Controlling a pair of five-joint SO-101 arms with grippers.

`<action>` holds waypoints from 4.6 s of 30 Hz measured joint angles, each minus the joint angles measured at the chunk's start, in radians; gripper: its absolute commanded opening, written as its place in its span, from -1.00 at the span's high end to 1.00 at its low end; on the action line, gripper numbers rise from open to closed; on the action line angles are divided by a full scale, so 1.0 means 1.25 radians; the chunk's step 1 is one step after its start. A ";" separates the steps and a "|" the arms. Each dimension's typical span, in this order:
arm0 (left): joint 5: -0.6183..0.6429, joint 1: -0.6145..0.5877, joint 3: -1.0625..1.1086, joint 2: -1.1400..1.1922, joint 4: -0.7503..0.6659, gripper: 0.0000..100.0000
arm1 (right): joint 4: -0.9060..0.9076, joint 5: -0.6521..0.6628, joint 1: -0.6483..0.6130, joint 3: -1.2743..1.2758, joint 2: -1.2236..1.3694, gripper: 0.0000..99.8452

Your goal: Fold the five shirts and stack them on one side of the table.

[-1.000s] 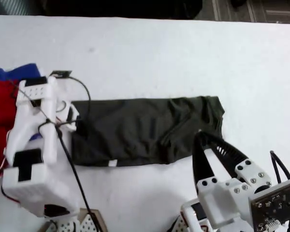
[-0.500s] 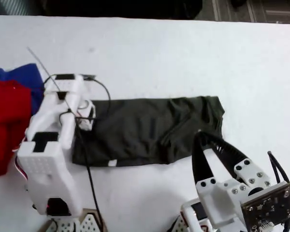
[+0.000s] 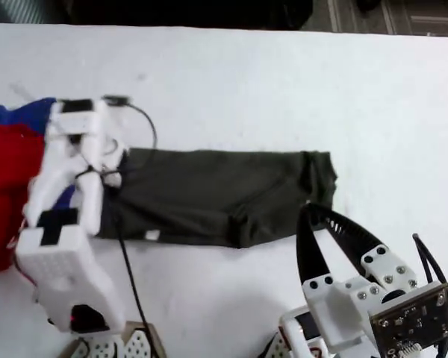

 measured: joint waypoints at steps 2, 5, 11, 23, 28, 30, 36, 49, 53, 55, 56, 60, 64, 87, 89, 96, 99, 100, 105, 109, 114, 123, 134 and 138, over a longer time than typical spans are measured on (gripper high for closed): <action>-0.022 -0.005 -0.001 -0.037 0.020 0.96 | 0.000 0.000 0.000 0.000 0.000 0.96; -0.037 -0.005 -0.001 -0.079 0.047 0.96 | 0.000 0.000 0.000 0.000 0.000 0.96; -0.041 0.039 -0.001 -0.130 0.069 0.96 | -0.005 0.000 0.000 -0.017 0.000 0.96; -0.041 0.344 -0.103 -0.196 0.092 0.96 | -0.056 0.000 0.000 -0.166 -0.002 0.96; -0.041 0.476 -0.178 -0.196 0.092 0.96 | -0.064 0.000 0.000 -0.205 -0.002 0.96; -0.041 0.523 -0.191 -0.196 0.092 0.96 | -0.064 0.000 0.000 -0.212 -0.002 0.96; -0.041 0.620 -0.194 -0.195 0.041 0.96 | -0.064 0.000 0.000 -0.226 -0.002 0.96; 0.011 0.702 -0.504 0.106 0.033 0.96 | -0.065 0.000 0.000 -0.226 -0.002 0.96; 0.011 0.713 -0.641 0.185 0.101 0.96 | -0.065 0.000 0.000 -0.226 -0.002 0.96; 0.012 0.713 -0.702 0.210 0.135 0.96 | -0.065 0.000 0.000 -0.226 -0.002 0.96; 0.012 0.713 -0.725 0.215 0.145 0.96 | -0.065 0.000 0.000 -0.226 -0.002 0.96; 0.012 0.697 -0.756 0.215 0.157 0.96 | -0.065 0.000 0.000 -0.226 -0.002 0.96; 0.012 0.697 -0.734 0.177 0.160 0.96 | -0.065 0.000 0.000 -0.226 -0.002 0.96; 0.147 0.756 -0.665 0.199 0.088 0.46 | -0.065 0.000 0.000 -0.226 -0.002 0.96; 0.147 0.735 -0.665 0.199 0.106 0.46 | -0.065 0.000 0.000 -0.226 -0.002 0.96; 0.147 0.611 -0.690 0.166 0.152 0.68 | -0.050 0.000 0.000 -0.226 -0.002 0.96; 0.147 0.566 -0.689 0.140 0.156 0.95 | -0.050 0.000 0.000 -0.221 -0.002 0.96; 0.146 0.551 -0.680 0.136 0.157 0.97 | -0.050 0.000 0.000 -0.212 -0.002 0.96; 0.090 0.535 -0.552 0.136 0.157 0.95 | -0.018 0.000 0.000 -0.147 -0.002 0.96; 0.086 0.540 -0.455 0.136 0.156 0.95 | 0.004 0.000 0.000 -0.102 -0.002 0.96; 0.086 0.616 -0.412 0.136 0.135 0.95 | 0.005 0.000 0.000 -0.097 -0.002 0.96; 0.086 0.748 -0.410 0.177 0.090 0.95 | 0.005 0.000 0.000 -0.212 -0.002 0.96; 0.098 0.671 -0.572 0.258 0.093 0.95 | 0.005 0.000 0.000 -0.270 -0.002 0.96; 0.099 0.671 -0.595 0.330 0.093 0.95 | 0.005 0.000 0.000 -0.270 -0.002 0.96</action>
